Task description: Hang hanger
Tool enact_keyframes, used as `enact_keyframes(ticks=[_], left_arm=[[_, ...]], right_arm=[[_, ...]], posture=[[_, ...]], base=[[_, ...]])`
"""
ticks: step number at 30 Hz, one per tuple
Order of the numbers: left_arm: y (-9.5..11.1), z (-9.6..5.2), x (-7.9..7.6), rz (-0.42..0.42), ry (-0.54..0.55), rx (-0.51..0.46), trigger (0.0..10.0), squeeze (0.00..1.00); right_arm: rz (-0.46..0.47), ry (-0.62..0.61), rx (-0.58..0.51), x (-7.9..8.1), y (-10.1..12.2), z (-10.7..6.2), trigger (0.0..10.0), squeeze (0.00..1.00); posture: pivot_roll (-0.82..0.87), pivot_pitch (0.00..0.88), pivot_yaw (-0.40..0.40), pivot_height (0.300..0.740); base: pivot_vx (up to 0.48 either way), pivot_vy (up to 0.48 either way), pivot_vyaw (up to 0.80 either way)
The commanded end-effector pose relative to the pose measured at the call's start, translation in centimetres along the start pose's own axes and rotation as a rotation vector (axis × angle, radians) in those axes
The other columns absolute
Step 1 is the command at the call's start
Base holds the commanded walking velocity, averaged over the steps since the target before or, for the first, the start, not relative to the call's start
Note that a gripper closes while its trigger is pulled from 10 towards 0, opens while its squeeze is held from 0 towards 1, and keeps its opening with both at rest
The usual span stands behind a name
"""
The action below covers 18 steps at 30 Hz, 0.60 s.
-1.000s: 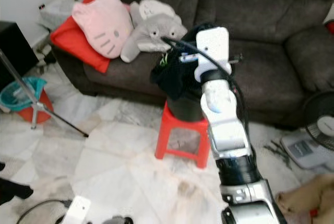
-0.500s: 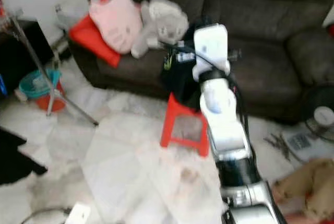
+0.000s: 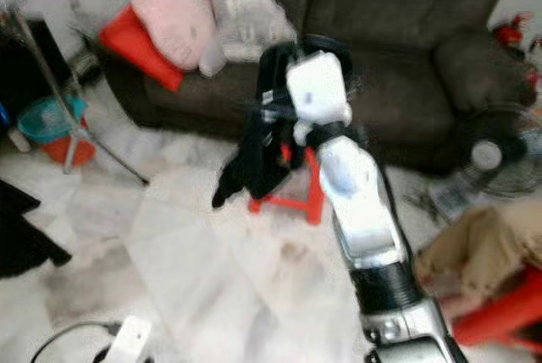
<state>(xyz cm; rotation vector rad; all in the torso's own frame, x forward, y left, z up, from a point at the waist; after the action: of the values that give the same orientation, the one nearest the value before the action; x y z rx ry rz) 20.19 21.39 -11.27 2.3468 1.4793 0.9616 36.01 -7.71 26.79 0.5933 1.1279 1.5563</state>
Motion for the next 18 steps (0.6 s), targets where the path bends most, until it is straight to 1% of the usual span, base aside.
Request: enact_keyframes(ticks=[1, 2, 3, 4, 5, 6, 7, 8, 9, 10, 11, 12, 13, 14, 15, 16, 18], left_arm=[[-0.6, -0.1, -0.6, 0.011, -0.014, 0.022, 10.0, 0.00], [-0.6, -0.1, -0.6, 0.011, -0.014, 0.022, 10.0, 0.00], [-0.7, -0.2, -0.7, 0.011, -0.014, 0.025, 10.0, 0.00], [-0.9, -0.3, -0.8, 0.010, -0.015, 0.030, 10.0, 0.00], [-1.0, -0.3, -0.9, 0.010, -0.015, 0.031, 10.0, 0.00], [-1.2, -0.3, -0.9, 0.010, -0.016, 0.034, 10.0, 0.00], [-1.2, -0.3, -0.9, 0.010, -0.016, 0.035, 10.0, 0.00], [-1.4, -0.4, -1.0, 0.012, -0.018, 0.037, 10.0, 0.00], [-1.6, -0.4, -1.0, 0.014, -0.020, 0.041, 10.0, 0.00], [-1.6, -0.5, -1.0, 0.014, -0.020, 0.043, 10.0, 0.00], [-1.6, -0.5, -1.0, 0.014, -0.020, 0.043, 10.0, 0.00], [-1.7, -0.5, -1.0, 0.012, -0.021, 0.044, 10.0, 0.00], [-1.8, -0.5, -1.0, 0.012, -0.020, 0.045, 10.0, 0.00], [-1.8, -0.5, -1.0, 0.012, -0.020, 0.045, 10.0, 0.00], [-1.9, -0.5, -0.9, 0.012, -0.020, 0.048, 10.0, 0.00], [-2.0, -0.5, -0.8, 0.014, -0.020, 0.050, 10.0, 0.00], [-2.0, -0.5, -0.7, 0.014, -0.020, 0.050, 10.0, 0.00]], right_arm=[[0.046, -0.073, -0.014, -1.8, 0.2, -0.2, 10.0, 0.00], [0.055, -0.083, -0.008, -2.0, 0.1, -0.3, 10.0, 0.00], [0.090, -0.099, 0.047, -2.4, -1.1, -0.5, 10.0, 0.00], [0.109, -0.155, 0.105, -3.3, -2.7, -0.9, 10.0, 0.00], [0.120, -0.178, 0.123, -3.7, -3.2, -1.1, 10.0, 0.00], [0.186, -0.212, 0.159, -4.1, -4.4, -1.5, 10.0, 0.00], [0.202, -0.216, 0.165, -4.2, -4.6, -1.6, 10.0, 0.00], [0.187, -0.284, 0.255, -5.2, -6.8, -2.5, 10.0, 0.00], [0.176, -0.371, 0.406, -6.3, -10.4, -4.5, 10.0, 0.00], [0.185, -0.393, 0.459, -6.5, -11.7, -5.4, 10.0, 0.00], [0.185, -0.393, 0.459, -6.5, -11.7, -5.4, 10.0, 0.00], [0.184, -0.437, 0.545, -6.8, -13.8, -7.1, 10.0, 0.00], [0.220, -0.465, 0.577, -6.9, -14.8, -8.0, 10.0, 0.00], [0.220, -0.465, 0.577, -6.9, -14.8, -8.0, 10.0, 0.00], [0.279, -0.519, 0.666, -6.9, -17.2, -10.2, 10.0, 0.00], [0.331, -0.543, 0.702, -6.6, -18.3, -11.3, 10.0, 0.00], [0.369, -0.556, 0.718, -6.4, -18.8, -11.9, 10.0, 0.00]], posture=[[0.08, 0.038, -0.037, 0.736], [0.08, 0.038, -0.037, 0.736], [0.08, 0.040, -0.037, 0.736], [0.08, 0.040, -0.038, 0.736], [0.08, 0.040, -0.038, 0.736], [0.07, 0.041, -0.038, 0.736], [0.07, 0.041, -0.038, 0.736], [0.08, 0.041, -0.035, 0.736], [0.08, 0.041, -0.038, 0.736], [0.08, 0.040, -0.037, 0.736], [0.08, 0.040, -0.037, 0.736], [0.09, 0.043, -0.037, 0.736], [0.09, 0.044, -0.037, 0.736], [0.09, 0.044, -0.037, 0.736], [0.09, 0.045, -0.037, 0.736], [0.09, 0.053, -0.034, 0.736], [0.09, 0.058, -0.034, 0.736]], base=[[0.000, 0.000, 0.00], [0.000, 0.000, 0.00], [0.000, 0.000, 0.00], [0.000, 0.000, 0.00], [0.000, 0.000, 0.00], [0.000, 0.000, 0.00], [0.000, 0.000, 0.00], [0.000, 0.000, 0.00], [0.000, 0.000, 0.00], [0.000, 0.000, 0.00], [0.000, 0.000, 0.00], [0.000, 0.000, 0.00], [0.000, 0.000, 0.00], [0.000, 0.000, 0.00], [0.000, 0.000, 0.00], [0.000, 0.000, 0.00], [0.000, 0.000, 0.00]])
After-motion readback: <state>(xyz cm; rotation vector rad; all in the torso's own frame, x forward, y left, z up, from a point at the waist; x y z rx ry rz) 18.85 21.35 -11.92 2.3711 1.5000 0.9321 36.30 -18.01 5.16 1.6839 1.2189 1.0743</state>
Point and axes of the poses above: a point about 5 cm out from each wrist's last joint towards the gripper, its own z axis pointing out of the wrist towards the gripper, its own y axis along the axis of the wrist's last joint, x = y × z, the point moved 4 cm from there along z, pointing out of the wrist towards the gripper, and after that the axes turned 7 degrees about z, right-handed, at the moved point
